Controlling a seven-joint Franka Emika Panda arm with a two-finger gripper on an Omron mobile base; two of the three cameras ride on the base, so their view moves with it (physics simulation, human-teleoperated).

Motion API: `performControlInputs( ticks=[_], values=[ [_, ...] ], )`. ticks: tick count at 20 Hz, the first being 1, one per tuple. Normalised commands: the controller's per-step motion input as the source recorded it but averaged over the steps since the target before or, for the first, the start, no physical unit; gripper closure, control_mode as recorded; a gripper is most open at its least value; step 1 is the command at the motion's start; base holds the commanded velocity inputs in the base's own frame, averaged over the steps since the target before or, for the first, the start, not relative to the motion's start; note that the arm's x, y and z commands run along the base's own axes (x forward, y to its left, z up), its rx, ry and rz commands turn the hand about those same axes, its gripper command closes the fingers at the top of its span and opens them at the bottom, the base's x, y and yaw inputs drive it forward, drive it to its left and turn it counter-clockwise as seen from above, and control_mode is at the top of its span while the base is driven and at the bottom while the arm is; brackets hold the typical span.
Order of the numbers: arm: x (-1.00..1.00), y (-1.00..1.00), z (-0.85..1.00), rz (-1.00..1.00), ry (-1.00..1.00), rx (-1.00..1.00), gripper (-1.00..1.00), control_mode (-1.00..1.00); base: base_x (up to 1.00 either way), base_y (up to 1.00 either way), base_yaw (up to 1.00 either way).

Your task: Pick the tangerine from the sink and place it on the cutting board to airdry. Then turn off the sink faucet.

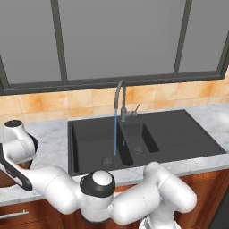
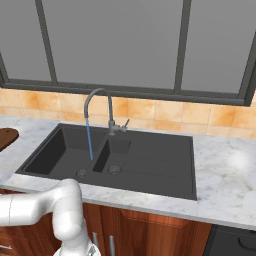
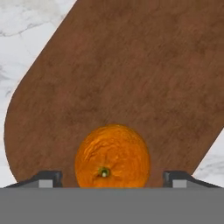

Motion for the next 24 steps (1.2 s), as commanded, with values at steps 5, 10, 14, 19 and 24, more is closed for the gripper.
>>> performControlInputs(
  ticks=[5, 10, 14, 19, 24],
  values=[
    [-0.02, -0.04, 0.34, 0.0, -0.03, 0.0, -1.0, -1.0, 0.0, 0.0, 0.0],
    [-0.24, -0.26, 0.47, 0.01, -0.11, 0.0, -1.0, -1.0, 0.0, 0.0, 0.0],
    [-0.53, -0.57, 0.27, 0.02, -0.17, 0.03, -1.0, -1.0, 0.0, 0.0, 0.0],
    [-0.59, -0.74, 0.38, 0.02, -0.15, 0.05, -1.0, -1.0, 0.0, 0.0, 0.0],
    [-0.66, -0.74, 0.47, 0.02, -0.14, 0.08, -1.0, -1.0, 0.0, 0.0, 0.0]
  ],
)
